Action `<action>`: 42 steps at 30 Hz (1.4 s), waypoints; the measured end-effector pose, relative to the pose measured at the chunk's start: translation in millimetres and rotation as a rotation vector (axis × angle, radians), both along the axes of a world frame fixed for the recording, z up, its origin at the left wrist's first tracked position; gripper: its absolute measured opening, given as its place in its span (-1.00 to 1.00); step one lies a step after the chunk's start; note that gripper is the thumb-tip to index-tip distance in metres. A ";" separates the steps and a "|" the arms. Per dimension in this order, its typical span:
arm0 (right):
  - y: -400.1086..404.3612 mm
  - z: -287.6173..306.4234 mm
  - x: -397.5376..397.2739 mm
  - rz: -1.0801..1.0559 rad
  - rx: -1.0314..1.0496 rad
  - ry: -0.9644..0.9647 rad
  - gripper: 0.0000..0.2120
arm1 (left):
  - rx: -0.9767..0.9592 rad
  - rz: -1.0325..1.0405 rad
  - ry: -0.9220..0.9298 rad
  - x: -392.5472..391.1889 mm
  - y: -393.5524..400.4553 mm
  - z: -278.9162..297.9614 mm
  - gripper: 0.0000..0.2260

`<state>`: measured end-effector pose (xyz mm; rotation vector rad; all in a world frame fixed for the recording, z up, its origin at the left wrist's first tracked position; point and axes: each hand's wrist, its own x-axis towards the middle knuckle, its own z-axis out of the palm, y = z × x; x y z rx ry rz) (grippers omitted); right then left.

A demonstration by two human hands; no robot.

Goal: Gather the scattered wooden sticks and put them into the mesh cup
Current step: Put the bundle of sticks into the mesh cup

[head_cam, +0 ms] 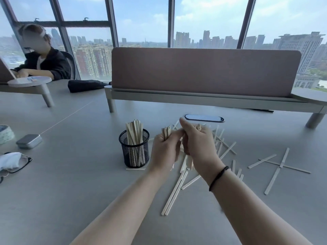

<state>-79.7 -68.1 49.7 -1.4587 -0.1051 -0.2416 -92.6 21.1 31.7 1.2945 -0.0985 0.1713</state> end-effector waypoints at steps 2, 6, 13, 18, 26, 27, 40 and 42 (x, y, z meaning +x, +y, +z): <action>17.2 20.3 4.9 0.057 0.047 0.001 -0.49 | -0.057 0.049 0.008 3.3 15.1 21.3 -0.47; 55.0 54.2 14.2 0.157 0.117 -0.037 -0.40 | -0.164 0.238 -0.032 20.5 62.4 68.1 -0.45; 105.3 65.2 37.2 0.174 0.263 0.008 -0.38 | 0.385 0.461 -0.008 52.2 117.0 48.7 -0.53; 121.0 52.8 49.3 0.161 0.227 0.043 -0.38 | 0.581 0.539 -0.092 57.7 128.6 18.9 -0.75; 122.0 34.0 61.8 0.137 0.103 -0.011 -0.65 | 0.552 0.740 -0.365 42.9 126.1 17.6 -0.94; 118.4 33.2 62.3 0.128 0.101 -0.018 -0.67 | 0.536 0.781 -0.474 35.7 120.1 18.1 -0.94; 6.4 -18.7 120.0 -0.131 -0.519 0.004 -0.72 | 1.351 -0.036 -0.409 5.8 18.4 -65.0 -0.58; -10.2 -36.8 132.0 -0.125 -0.812 0.016 -0.76 | 1.380 -0.092 -0.260 15.7 11.7 -71.1 -0.53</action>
